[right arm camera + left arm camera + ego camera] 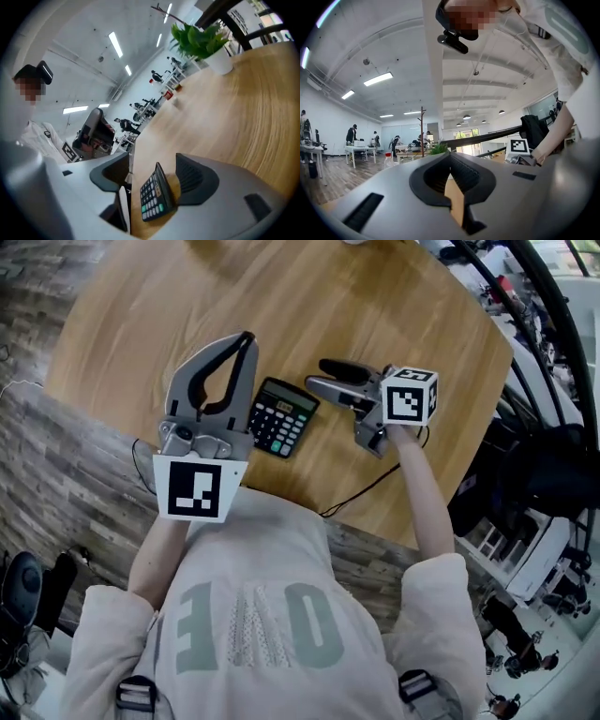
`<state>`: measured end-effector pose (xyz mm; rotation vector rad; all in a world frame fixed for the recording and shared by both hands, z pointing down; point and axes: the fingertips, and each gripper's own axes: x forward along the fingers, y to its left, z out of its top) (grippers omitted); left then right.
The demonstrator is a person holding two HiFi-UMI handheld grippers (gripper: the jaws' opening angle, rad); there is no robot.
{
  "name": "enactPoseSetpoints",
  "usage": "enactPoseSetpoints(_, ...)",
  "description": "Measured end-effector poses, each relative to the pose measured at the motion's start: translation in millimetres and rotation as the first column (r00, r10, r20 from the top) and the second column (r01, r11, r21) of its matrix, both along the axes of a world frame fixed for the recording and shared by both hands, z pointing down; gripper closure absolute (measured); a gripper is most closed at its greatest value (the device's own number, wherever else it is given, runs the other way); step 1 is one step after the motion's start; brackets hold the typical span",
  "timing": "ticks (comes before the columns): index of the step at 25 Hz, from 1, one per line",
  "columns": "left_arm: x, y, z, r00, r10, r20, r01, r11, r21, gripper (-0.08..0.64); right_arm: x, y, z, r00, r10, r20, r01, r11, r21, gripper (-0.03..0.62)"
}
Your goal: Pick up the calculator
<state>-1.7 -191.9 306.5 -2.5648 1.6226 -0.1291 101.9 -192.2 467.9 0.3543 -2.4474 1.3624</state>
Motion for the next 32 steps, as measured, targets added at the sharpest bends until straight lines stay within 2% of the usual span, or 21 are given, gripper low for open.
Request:
enactPoseSetpoints(3, -7, 1, 15, 1.000, -0.004, -0.004, 0.003, 0.998, -0.056, 0.552, -15, 13, 23, 0.993, -0.112, -0.041, 0.109, 0.991, -0.074, 0.275)
enactPoseSetpoints(5, -10, 2, 18, 1.000, -0.012, -0.012, 0.011, 0.998, -0.059, 0.552, -21, 24, 35, 0.974, -0.217, -0.068, 0.206, 0.968, -0.145, 0.276)
enactPoseSetpoints(9, -9, 2, 32, 1.000, -0.004, 0.004, 0.004, 0.998, -0.065, 0.552, -29, 47, 53, 0.891, -0.445, -0.095, 0.402, 0.868, -0.292, 0.278)
enactPoseSetpoints(13, -13, 5, 40, 0.999, -0.021, -0.028, 0.019, 0.995, -0.093, 0.552, -36, 57, 67, 0.816, -0.568, -0.107, 0.499, 0.786, -0.365, 0.281)
enactPoseSetpoints(17, -20, 5, 41, 0.999, -0.038, -0.038, 0.034, 0.995, -0.099, 0.552, -36, 64, 73, 0.767, -0.633, -0.104, 0.533, 0.719, -0.446, 0.284)
enactPoseSetpoints(23, -37, 4, 49, 0.994, -0.091, -0.053, 0.084, 0.989, -0.119, 0.552, -34, 75, 75, 0.700, -0.707, -0.100, 0.573, 0.640, -0.512, 0.306)
enactPoseSetpoints(27, -43, 6, 51, 0.989, -0.126, -0.081, 0.115, 0.984, -0.134, 0.552, -30, 81, 79, 0.646, -0.752, -0.133, 0.599, 0.607, -0.522, 0.346)
enactPoseSetpoints(32, -41, 6, 58, 0.986, -0.132, -0.101, 0.117, 0.983, -0.144, 0.552, -30, 80, 85, 0.602, -0.787, -0.138, 0.616, 0.567, -0.548, 0.373)
